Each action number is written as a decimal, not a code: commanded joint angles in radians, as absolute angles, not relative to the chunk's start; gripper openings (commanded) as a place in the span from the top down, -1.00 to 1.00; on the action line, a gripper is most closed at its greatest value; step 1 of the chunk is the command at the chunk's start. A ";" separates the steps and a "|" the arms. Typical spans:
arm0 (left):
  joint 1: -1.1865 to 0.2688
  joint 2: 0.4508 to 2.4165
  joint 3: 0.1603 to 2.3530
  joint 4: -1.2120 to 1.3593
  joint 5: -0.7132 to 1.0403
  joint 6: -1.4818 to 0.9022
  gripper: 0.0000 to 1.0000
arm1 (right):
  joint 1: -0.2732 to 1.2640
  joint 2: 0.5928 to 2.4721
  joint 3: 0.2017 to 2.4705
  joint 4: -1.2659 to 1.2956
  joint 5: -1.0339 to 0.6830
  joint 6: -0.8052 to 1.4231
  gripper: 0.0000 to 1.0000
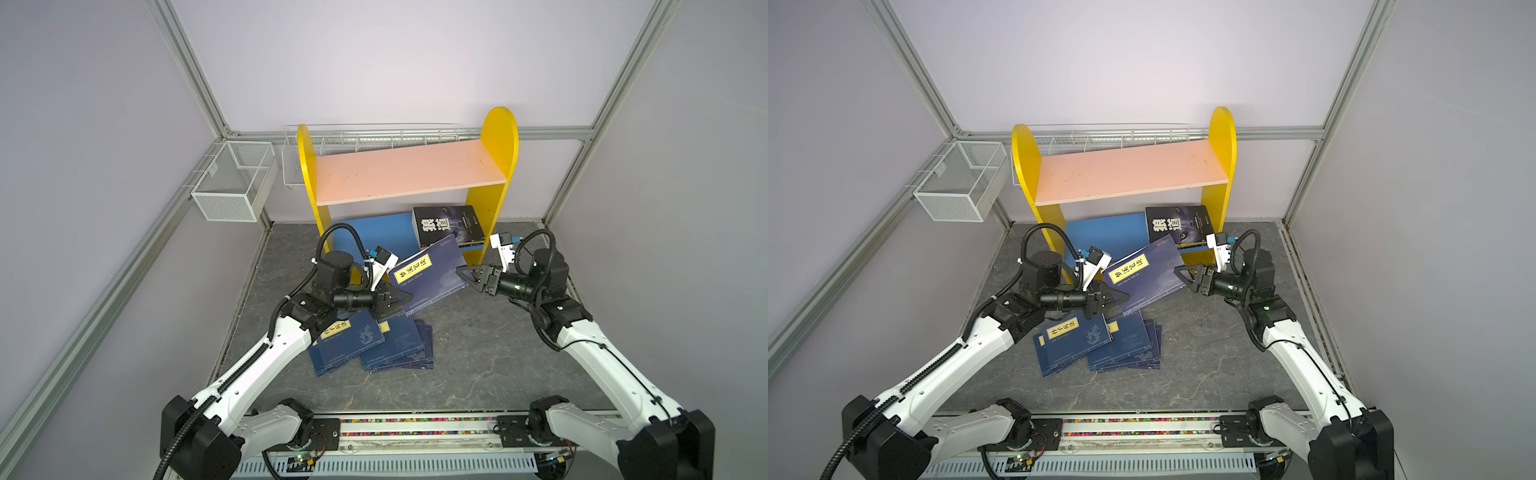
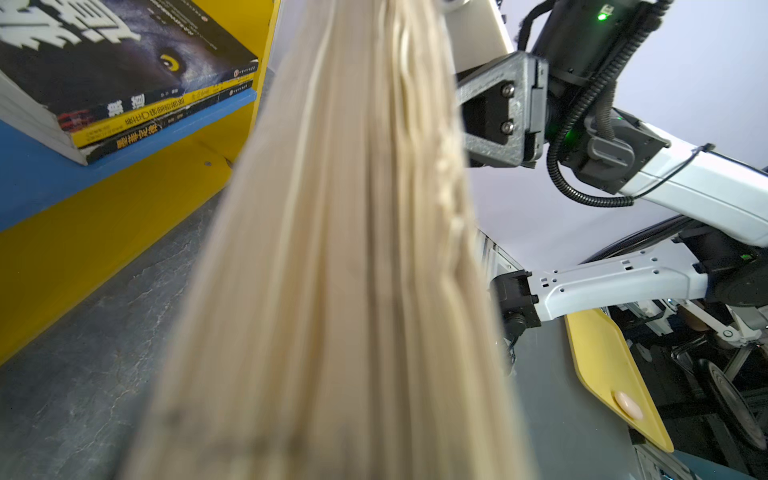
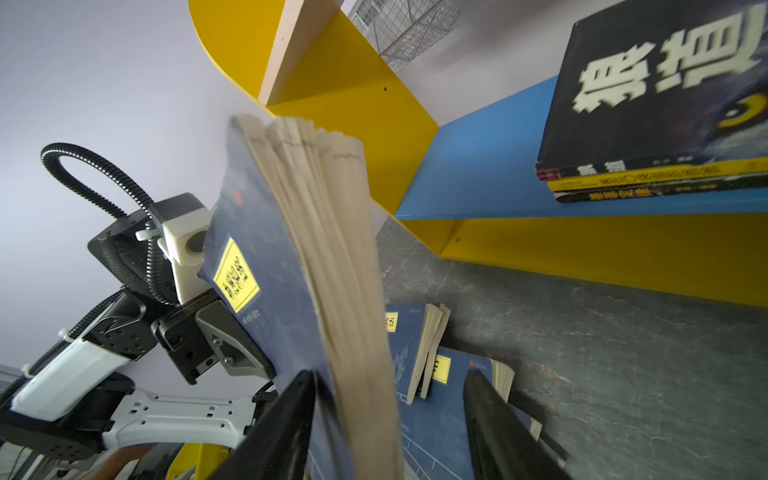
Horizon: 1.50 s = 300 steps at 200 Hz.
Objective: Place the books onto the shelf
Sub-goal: 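Carry the book into the shelf with right gripper while left gripper withdraws, then lower the navy book flat onto the blue shelf with the right gripper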
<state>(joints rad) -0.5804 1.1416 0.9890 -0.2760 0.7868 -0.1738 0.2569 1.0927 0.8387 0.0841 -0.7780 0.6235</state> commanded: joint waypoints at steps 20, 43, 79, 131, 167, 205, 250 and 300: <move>-0.572 1.122 0.993 -0.249 0.819 -0.118 1.00 | 0.255 1.065 0.806 0.149 -0.854 0.645 0.26; -0.572 1.137 0.991 -0.250 0.818 -0.122 1.00 | 0.256 1.060 0.793 0.198 -0.863 0.678 0.61; -0.568 1.141 0.982 -0.206 0.578 -0.210 0.49 | 0.297 1.062 0.795 0.225 -0.813 0.687 0.81; -0.491 1.002 0.784 -0.002 -0.076 -0.596 -0.60 | 0.365 1.141 0.799 0.372 -0.517 0.791 0.85; -0.489 0.942 0.785 -0.361 -0.516 -0.852 -0.68 | 0.434 1.266 0.898 0.424 -0.409 0.786 0.84; -0.482 0.878 0.739 -0.521 -0.639 -0.940 -0.69 | 0.501 1.441 1.040 0.453 -0.359 0.799 0.84; -0.421 0.763 0.667 -0.519 -0.611 -0.969 -0.70 | 0.574 1.674 1.247 0.416 -0.243 0.821 0.83; -0.377 0.735 0.667 -0.569 -0.549 -0.970 -0.69 | 0.630 1.887 1.476 0.357 -0.172 0.831 0.83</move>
